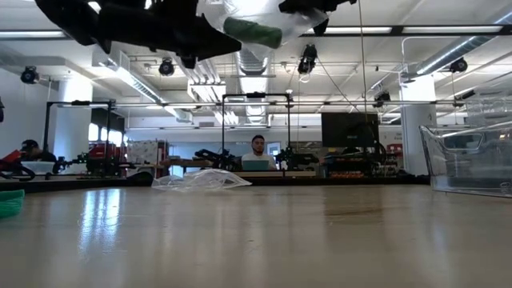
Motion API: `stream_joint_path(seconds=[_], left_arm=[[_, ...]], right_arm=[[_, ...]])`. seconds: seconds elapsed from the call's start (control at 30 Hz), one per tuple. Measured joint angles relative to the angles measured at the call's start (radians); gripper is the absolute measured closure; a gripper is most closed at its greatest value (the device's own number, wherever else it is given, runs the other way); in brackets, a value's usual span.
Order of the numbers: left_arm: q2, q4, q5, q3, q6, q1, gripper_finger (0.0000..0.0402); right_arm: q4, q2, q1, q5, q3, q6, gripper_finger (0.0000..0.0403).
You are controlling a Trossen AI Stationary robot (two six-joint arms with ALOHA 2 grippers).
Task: Roll bandage
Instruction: Put the transparent zip bag with the rolled green bandage into the transparent bin
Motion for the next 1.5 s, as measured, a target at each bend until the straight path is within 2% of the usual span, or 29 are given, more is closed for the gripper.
stream_joint_path(seconds=[0.1,0.23,0.47,0.53,0.7,0.73,0.77,0.8,0.83,0.87,0.97,1.0,1.03,1.07,1.1,1.13,1.2,1.27,1.33,1.37,1.4,1.43,1.47,1.5], left_arm=[[-0.026,-0.061,0.050,0.000,0.000,0.000,0.0401],[-0.055,-0.110,0.049,0.000,0.000,0.000,0.0401],[-0.069,-0.180,0.046,0.000,0.011,0.000,0.0401],[-0.069,-0.221,0.022,0.000,0.019,0.000,0.0401],[-0.069,-0.280,-0.068,0.000,0.016,0.000,0.0401],[-0.069,-0.285,-0.070,0.000,0.015,0.000,0.0401],[-0.069,-0.286,-0.069,0.000,0.015,0.000,0.0401],[-0.069,-0.285,-0.069,0.000,0.015,0.000,0.0401],[-0.069,-0.286,-0.069,0.000,0.015,0.000,0.0401],[-0.069,-0.286,-0.069,0.000,0.015,0.000,0.0400],[-0.069,-0.287,-0.070,0.000,0.015,0.001,0.0395],[-0.069,-0.287,-0.070,0.000,0.015,0.001,0.0393],[-0.069,-0.288,-0.070,0.000,0.015,0.001,0.0393],[-0.069,-0.289,-0.070,0.000,0.015,0.001,0.0393],[-0.069,-0.289,-0.069,0.000,0.015,0.001,0.0393],[-0.069,-0.291,-0.069,0.000,0.012,0.000,0.0394],[-0.068,-0.293,-0.069,0.000,0.002,0.001,0.0397],[-0.068,-0.294,-0.069,0.000,0.000,0.001,0.0400],[-0.068,-0.296,-0.069,0.000,0.002,0.001,0.0401],[-0.068,-0.296,-0.069,0.000,0.003,0.001,0.0400],[-0.068,-0.296,-0.069,0.000,0.003,0.001,0.0399],[-0.068,-0.296,-0.069,0.000,0.009,0.001,0.0397],[-0.068,-0.296,-0.069,0.000,0.018,0.002,0.0394],[-0.068,-0.297,-0.071,0.000,0.025,0.002,0.0393]], right_arm=[[-0.034,0.000,0.000,0.000,0.004,-0.036,0.0403],[-0.081,0.004,0.002,-0.001,-0.005,-0.056,0.0403],[-0.041,0.002,0.002,0.022,0.031,-0.022,0.0403],[-0.059,0.000,0.003,0.147,0.067,-0.025,0.0403],[-0.231,0.010,0.000,0.760,0.138,-0.108,0.0403],[-0.262,0.014,0.000,0.854,0.140,-0.089,0.0403],[-0.306,0.016,0.001,0.895,0.138,-0.062,0.0403],[-0.338,0.016,0.001,0.868,0.134,-0.027,0.0403],[-0.351,0.016,0.000,0.760,0.131,0.000,0.0403],[-0.349,0.015,0.000,0.583,0.126,0.014,0.0403],[-0.344,0.013,-0.003,-0.038,0.113,-0.035,0.0403],[-0.342,0.014,-0.001,-0.149,0.113,-0.049,0.0403],[-0.341,0.014,0.000,-0.190,0.114,-0.056,0.0403],[-0.348,0.010,-0.001,-0.158,0.116,-0.052,0.0403],[-0.368,0.004,-0.006,-0.077,0.116,-0.042,0.0403],[-0.401,0.001,-0.010,0.052,0.116,-0.040,0.0403],[-0.457,-0.011,-0.019,0.394,0.116,-0.036,0.0403],[-0.520,-0.016,-0.022,0.780,0.116,-0.007,0.0403],[-0.590,-0.011,-0.024,1.071,0.116,0.030,0.0403],[-0.616,-0.010,-0.025,1.143,0.116,0.038,0.0403],[-0.631,-0.009,-0.025,1.157,0.116,0.039,0.0403],[-0.629,-0.010,-0.024,1.123,0.116,0.040,0.0403],[-0.619,-0.012,-0.022,1.038,0.116,0.043,0.0403],[-0.601,-0.014,-0.022,0.905,0.116,0.051,0.0403]])
